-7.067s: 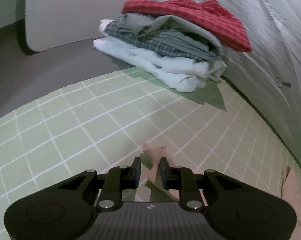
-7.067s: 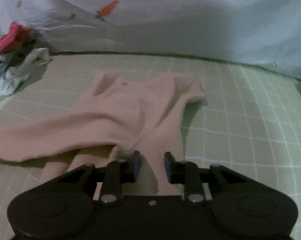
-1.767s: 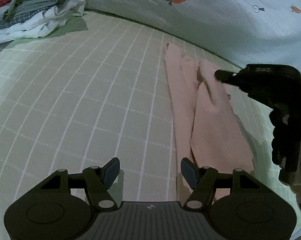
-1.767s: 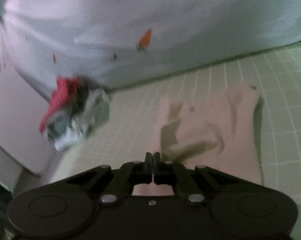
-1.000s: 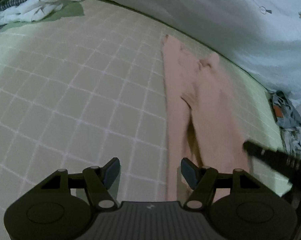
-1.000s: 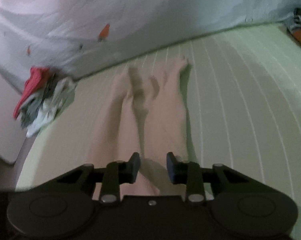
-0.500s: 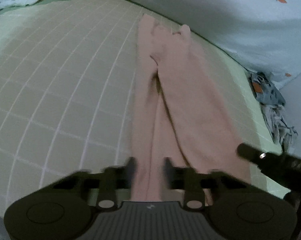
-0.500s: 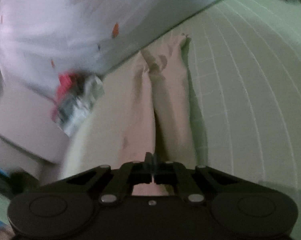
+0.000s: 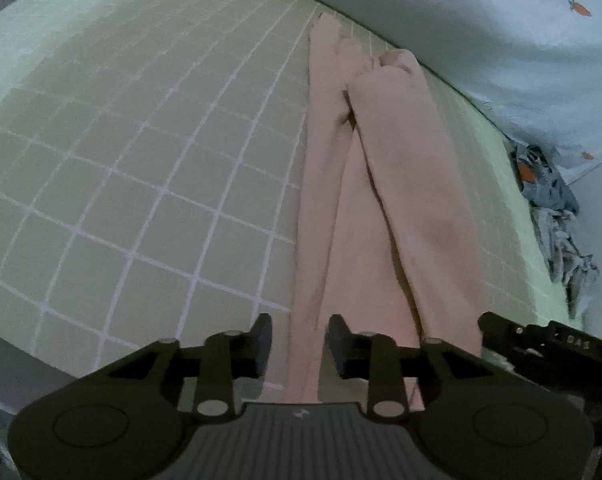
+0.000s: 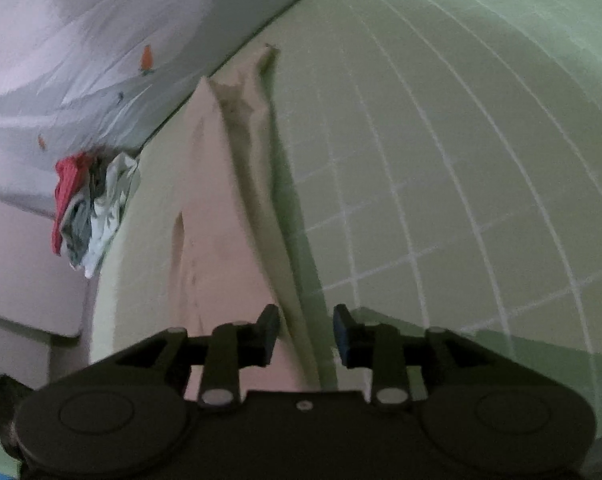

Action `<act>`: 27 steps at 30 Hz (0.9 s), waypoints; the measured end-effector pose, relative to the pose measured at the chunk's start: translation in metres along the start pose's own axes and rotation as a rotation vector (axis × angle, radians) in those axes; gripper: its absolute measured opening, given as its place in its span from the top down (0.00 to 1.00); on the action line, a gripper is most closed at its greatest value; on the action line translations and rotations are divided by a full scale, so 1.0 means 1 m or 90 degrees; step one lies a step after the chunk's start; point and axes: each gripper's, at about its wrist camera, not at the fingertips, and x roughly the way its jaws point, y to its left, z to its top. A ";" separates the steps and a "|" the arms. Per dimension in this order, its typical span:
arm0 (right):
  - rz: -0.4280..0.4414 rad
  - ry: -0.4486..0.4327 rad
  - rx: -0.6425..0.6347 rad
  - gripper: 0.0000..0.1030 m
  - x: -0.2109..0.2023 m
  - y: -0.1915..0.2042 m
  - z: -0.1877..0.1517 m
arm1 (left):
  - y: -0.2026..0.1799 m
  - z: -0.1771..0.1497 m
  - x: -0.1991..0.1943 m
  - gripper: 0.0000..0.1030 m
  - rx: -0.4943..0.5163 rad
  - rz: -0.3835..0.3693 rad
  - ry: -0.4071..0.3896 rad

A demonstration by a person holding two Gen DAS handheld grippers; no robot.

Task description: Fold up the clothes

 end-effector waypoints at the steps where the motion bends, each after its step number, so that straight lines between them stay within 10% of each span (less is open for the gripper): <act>1: 0.010 0.006 0.017 0.66 0.000 -0.006 -0.001 | 0.000 0.000 0.003 0.58 -0.003 -0.012 0.012; 13: 0.168 0.091 0.114 0.65 0.024 -0.025 -0.014 | 0.022 -0.014 0.020 0.51 -0.087 -0.163 0.063; 15: 0.180 0.101 0.117 0.67 0.025 -0.026 -0.017 | 0.022 -0.016 0.025 0.60 -0.081 -0.182 0.084; 16: 0.182 0.115 0.118 0.75 0.029 -0.024 -0.018 | 0.022 -0.017 0.027 0.84 -0.078 -0.192 0.094; 18: 0.188 0.130 0.116 0.83 0.034 -0.020 -0.020 | 0.019 -0.021 0.033 0.86 -0.075 -0.208 0.102; 27: 0.321 0.060 0.135 0.87 0.008 0.005 0.001 | -0.019 0.007 -0.013 0.87 -0.025 -0.294 -0.013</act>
